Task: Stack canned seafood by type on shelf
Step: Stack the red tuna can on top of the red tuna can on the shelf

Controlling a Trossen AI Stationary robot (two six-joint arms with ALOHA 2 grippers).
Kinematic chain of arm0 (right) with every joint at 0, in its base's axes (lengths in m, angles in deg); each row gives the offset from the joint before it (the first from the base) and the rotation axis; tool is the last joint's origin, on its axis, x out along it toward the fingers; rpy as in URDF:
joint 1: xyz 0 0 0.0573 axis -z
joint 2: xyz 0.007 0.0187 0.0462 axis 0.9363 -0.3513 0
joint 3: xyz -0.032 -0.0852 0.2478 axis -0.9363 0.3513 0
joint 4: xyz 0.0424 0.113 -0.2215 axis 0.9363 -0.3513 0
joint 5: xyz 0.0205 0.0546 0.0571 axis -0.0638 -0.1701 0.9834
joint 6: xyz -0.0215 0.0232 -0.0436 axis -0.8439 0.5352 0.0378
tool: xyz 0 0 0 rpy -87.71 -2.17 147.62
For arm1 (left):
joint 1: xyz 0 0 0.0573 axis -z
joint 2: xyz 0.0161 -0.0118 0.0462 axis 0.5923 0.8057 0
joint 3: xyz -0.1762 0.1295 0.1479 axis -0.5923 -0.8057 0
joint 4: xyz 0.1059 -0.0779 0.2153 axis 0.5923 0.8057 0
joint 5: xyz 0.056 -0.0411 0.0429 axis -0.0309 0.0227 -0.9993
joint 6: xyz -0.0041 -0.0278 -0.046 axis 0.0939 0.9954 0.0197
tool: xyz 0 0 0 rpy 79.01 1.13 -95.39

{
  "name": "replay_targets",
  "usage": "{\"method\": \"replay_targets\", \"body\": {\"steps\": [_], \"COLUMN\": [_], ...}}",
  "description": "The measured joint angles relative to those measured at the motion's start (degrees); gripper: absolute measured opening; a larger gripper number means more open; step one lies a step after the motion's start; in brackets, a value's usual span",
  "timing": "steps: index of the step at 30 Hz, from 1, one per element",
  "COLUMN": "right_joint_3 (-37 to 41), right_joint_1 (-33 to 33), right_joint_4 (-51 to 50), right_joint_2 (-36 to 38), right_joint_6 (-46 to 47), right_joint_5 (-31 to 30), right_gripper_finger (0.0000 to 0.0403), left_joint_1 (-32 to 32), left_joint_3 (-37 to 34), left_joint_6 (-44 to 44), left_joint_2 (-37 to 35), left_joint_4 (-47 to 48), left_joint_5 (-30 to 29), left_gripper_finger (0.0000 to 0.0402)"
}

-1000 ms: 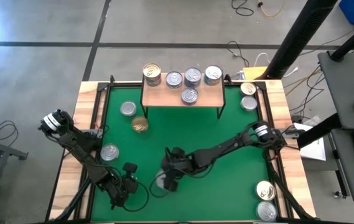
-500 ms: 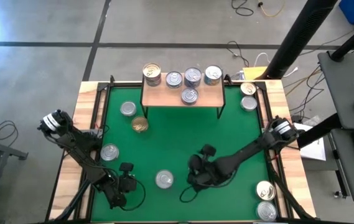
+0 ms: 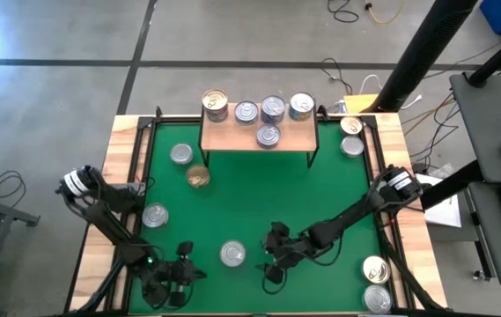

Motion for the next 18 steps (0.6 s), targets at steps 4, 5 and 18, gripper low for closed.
{"method": "replay_targets", "body": {"steps": [4, 5, 18], "right_joint_3": [0.1, -0.2, -4.3], "right_joint_1": [0.1, 0.1, 1.5], "right_joint_4": [-0.5, -0.5, -0.9], "right_joint_2": [-0.9, -0.9, -1.3], "right_joint_6": [-0.5, -1.0, -15.0], "right_joint_5": [0.0, 0.0, 1.0], "right_gripper_finger": [0.04, 0.04, 0.04], "left_joint_1": [-0.7, -0.9, -5.1], "left_joint_3": [-1.6, -1.6, 4.0], "left_joint_6": [-0.4, -1.0, -1.2], "left_joint_2": [5.0, 6.0, 19.0], "left_joint_4": [-11.1, -13.5, -26.5], "left_joint_5": [-3.9, -4.8, -9.2], "left_gripper_finger": [0.0, 0.0, 0.0]}}
